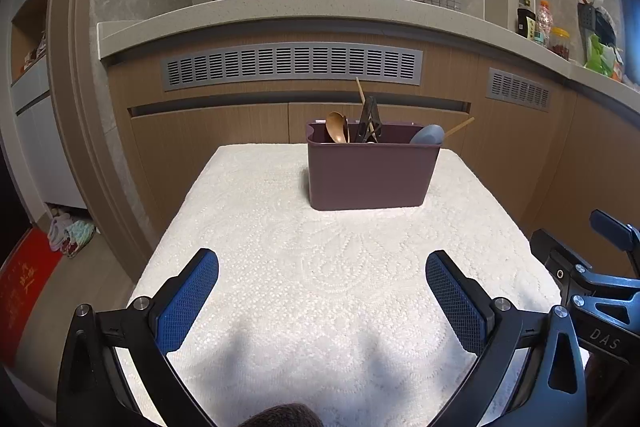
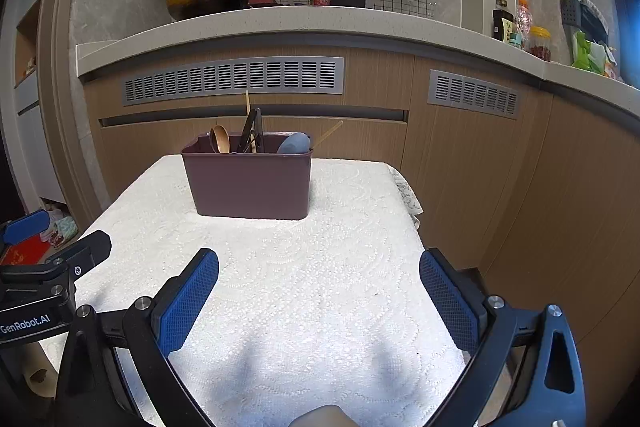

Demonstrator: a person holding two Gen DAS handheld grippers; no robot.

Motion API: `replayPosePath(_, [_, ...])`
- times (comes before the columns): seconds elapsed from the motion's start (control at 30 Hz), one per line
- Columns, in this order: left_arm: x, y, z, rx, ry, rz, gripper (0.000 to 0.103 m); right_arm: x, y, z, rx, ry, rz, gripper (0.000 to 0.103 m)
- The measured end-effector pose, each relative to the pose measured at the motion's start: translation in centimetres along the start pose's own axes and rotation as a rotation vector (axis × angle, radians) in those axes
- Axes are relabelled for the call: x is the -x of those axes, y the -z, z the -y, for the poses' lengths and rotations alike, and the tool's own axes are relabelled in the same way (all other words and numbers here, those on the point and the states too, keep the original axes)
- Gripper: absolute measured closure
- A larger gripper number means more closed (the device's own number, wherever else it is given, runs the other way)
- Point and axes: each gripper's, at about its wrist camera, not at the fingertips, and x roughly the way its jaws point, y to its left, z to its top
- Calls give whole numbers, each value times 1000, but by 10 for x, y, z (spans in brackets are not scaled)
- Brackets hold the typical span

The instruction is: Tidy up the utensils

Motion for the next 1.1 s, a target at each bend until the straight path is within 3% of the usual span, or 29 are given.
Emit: replayPosePath(1.1, [-3, 4, -5, 18, -11, -14, 0, -1, 0, 1, -2, -4, 0, 1])
